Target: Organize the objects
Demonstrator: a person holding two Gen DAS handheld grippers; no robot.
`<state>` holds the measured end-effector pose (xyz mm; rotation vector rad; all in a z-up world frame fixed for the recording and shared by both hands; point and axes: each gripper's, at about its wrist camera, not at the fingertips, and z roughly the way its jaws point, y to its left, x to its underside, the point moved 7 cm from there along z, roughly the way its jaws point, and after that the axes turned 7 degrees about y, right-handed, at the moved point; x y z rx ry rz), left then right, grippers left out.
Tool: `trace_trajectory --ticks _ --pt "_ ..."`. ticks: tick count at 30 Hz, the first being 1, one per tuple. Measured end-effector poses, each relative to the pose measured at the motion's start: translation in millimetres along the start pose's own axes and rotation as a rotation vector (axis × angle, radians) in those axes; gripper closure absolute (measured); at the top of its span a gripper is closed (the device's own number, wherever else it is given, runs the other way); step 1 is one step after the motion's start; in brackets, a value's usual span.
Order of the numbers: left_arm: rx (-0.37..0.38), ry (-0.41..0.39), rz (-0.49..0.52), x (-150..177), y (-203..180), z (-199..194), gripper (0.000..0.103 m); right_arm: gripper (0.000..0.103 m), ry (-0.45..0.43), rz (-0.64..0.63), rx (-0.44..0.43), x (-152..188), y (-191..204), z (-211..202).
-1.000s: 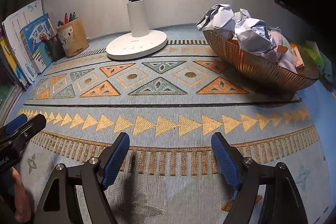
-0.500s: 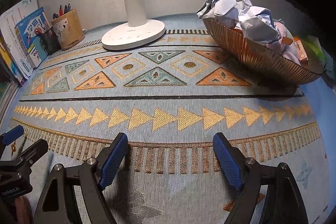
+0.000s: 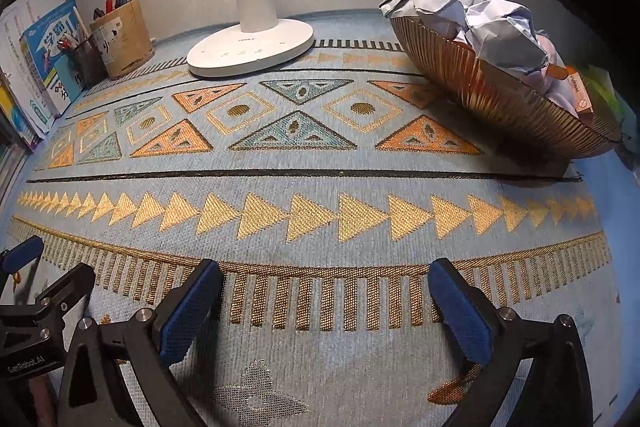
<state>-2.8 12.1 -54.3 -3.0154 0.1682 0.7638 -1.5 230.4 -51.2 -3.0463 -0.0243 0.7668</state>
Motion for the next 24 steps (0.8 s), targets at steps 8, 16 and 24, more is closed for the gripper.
trace_trajectory --ticks 8,16,24 --pt "0.004 -0.004 -0.002 -2.0 1.4 1.0 0.0 0.0 -0.003 -0.003 0.003 1.1 0.9 -0.8" --pt "0.002 -0.004 -0.004 -1.4 0.2 0.9 0.0 0.0 -0.014 -0.025 -0.008 6.5 0.8 -3.2" --pt "0.002 -0.005 -0.003 -1.3 -0.5 1.8 0.0 0.0 -0.014 -0.026 -0.008 6.0 0.2 -3.3"
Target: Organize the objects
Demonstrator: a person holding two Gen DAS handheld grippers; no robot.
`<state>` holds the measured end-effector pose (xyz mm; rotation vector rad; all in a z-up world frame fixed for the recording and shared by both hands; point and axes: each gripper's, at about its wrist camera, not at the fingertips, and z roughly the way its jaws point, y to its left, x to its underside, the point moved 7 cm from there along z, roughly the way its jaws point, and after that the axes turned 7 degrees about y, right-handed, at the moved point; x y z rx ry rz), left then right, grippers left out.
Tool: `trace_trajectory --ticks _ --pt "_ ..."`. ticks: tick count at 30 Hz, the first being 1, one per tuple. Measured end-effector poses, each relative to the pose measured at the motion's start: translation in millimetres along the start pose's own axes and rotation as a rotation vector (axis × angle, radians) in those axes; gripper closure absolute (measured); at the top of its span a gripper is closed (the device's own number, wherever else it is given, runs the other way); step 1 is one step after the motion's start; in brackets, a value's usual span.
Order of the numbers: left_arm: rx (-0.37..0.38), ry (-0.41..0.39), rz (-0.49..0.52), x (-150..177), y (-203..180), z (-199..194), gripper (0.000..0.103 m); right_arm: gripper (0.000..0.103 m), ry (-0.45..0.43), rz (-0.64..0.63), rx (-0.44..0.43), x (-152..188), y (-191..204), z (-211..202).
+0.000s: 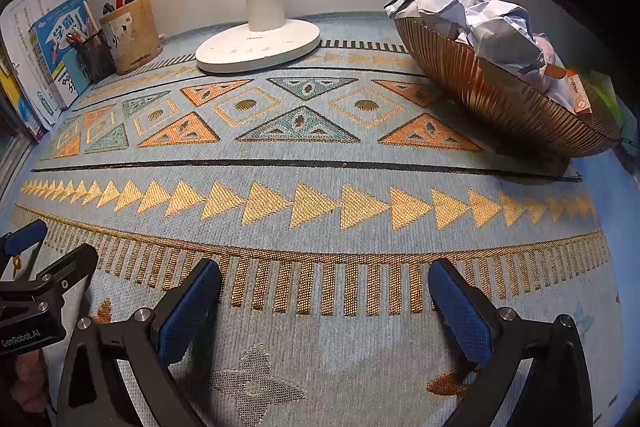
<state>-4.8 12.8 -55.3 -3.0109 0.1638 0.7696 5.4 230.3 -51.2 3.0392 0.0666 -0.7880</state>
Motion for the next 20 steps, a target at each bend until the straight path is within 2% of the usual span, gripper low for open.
trace_trajectory --ticks 20 --pt "0.003 0.0 0.001 -2.1 -0.2 2.2 0.0 0.0 0.0 -0.001 0.0 -0.2 0.3 0.2"
